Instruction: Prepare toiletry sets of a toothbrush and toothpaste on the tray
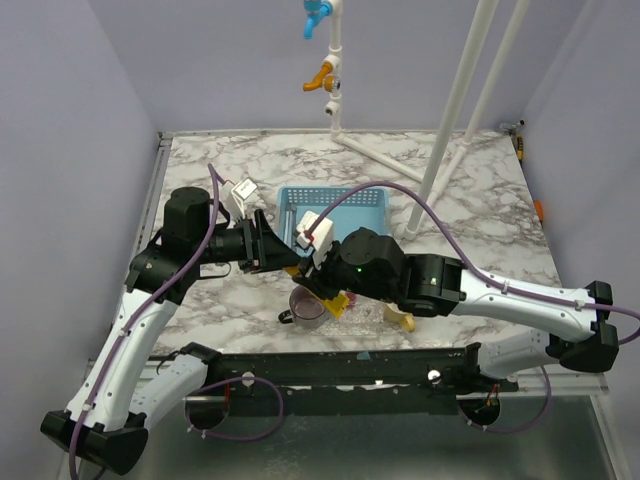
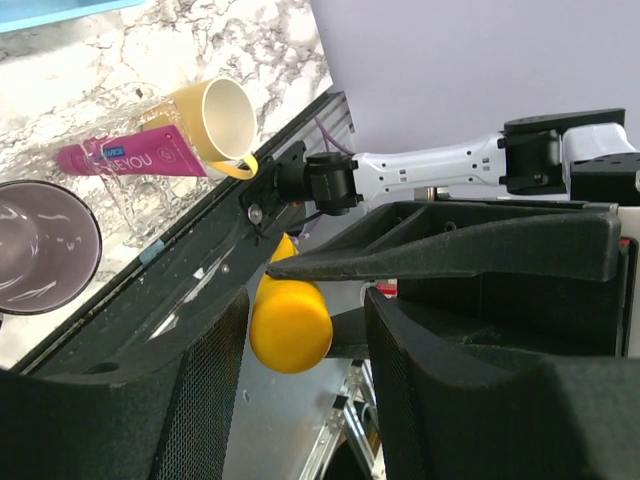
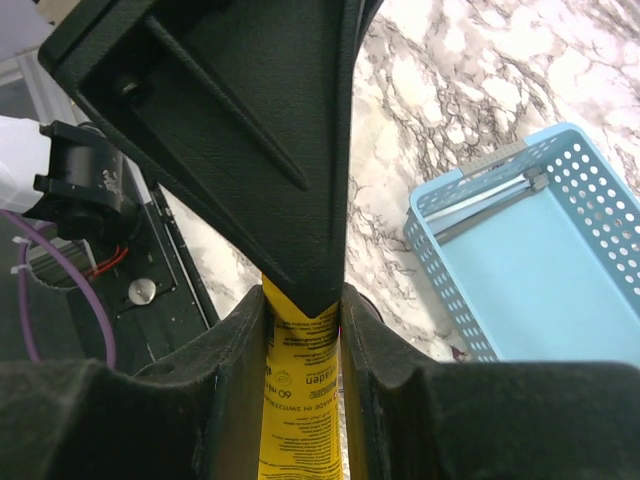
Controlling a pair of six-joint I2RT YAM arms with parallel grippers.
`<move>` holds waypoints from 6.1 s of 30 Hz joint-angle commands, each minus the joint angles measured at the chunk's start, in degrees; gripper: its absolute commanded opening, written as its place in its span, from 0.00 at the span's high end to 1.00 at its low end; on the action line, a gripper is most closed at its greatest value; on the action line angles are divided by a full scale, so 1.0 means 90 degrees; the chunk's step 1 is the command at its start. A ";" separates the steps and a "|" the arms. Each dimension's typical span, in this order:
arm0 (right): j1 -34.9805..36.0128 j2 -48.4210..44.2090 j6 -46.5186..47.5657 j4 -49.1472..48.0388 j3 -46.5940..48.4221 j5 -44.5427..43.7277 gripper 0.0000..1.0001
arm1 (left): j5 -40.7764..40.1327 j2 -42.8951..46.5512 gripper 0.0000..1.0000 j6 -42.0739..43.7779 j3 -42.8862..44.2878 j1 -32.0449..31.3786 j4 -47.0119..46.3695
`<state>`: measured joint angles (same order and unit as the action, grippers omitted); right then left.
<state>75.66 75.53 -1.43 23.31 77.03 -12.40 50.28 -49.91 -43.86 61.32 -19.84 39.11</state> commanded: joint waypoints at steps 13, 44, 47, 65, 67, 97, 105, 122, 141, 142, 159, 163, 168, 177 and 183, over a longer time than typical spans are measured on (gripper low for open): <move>0.0056 0.0026 0.0096 -0.0056 0.0288 -0.0264 0.73 | 0.0544 0.0079 0.62 0.0512 -0.0309 0.0036 0.0085; 0.0053 -0.1116 -0.1405 0.0203 -0.0405 -0.1463 0.39 | 0.0242 0.0655 1.00 -0.0855 -0.0905 0.0036 -0.1584; 0.0059 -0.1354 -0.2153 0.0204 -0.0554 -0.1990 0.38 | 0.0063 0.0833 1.00 -0.1184 -0.1022 0.0045 -0.1959; 0.0054 -0.3791 -0.5350 -0.0135 -0.2045 -0.2915 0.35 | -0.0680 0.1499 1.00 -0.2785 -0.1891 0.0055 -0.3793; 0.0055 -0.3936 -0.5589 -0.0207 -0.2215 -0.2803 0.35 | -0.0719 0.1571 1.00 -0.3032 -0.2018 0.0055 -0.4107; 0.0060 -0.3906 -0.6309 -0.3456 -0.3474 -0.1298 0.36 | -0.0645 0.2042 1.00 -0.4636 -0.2450 0.0055 -0.5902; 0.0059 -0.3657 -0.6291 -0.3866 -0.3434 -0.0982 0.47 | -0.0531 0.2049 1.00 -0.4744 -0.2494 0.0055 -0.6062; 0.0058 -0.3426 -0.6224 -0.4004 -0.3277 -0.0780 0.75 | -0.0344 0.2094 1.00 -0.4803 -0.2602 0.0055 -0.6172; 0.0052 -0.3450 -0.5954 -0.3862 -0.3201 -0.0797 0.99 | -0.0332 0.2038 0.58 -0.4248 -0.2732 0.0055 -0.5580; 0.0058 -0.3450 -0.5920 -0.3778 -0.3149 -0.0827 0.99 | -0.0336 0.2047 0.52 -0.4181 -0.2716 0.0055 -0.5486; 0.0053 -0.2521 -0.5122 -0.0031 -0.0933 -0.1962 0.99 | -0.1141 0.2031 0.15 -0.1916 -0.1337 0.0065 -0.2666; 0.0058 -0.2110 -0.4911 0.0992 -0.0211 -0.2256 0.99 | -0.1176 0.1940 0.15 -0.1579 -0.1149 0.0065 -0.2368; 0.0060 -0.1457 -0.4628 0.2614 0.0942 -0.2701 0.99 | -0.1346 0.1840 0.15 -0.0825 -0.0866 0.0065 -0.1716; 0.0027 -0.0363 -0.4638 0.5076 0.2571 -0.3267 0.99 | -0.1860 0.1644 0.08 0.0332 -0.0490 0.0065 -0.0596; -0.0223 0.0117 -0.4690 0.6096 0.3286 -0.3191 0.99 | -0.2260 0.1563 0.01 0.0883 -0.0451 0.0065 -0.0162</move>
<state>75.18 74.83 -43.64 68.55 102.72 -39.29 34.39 -35.20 -41.98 55.92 -19.51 32.56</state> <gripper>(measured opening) 0.027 0.987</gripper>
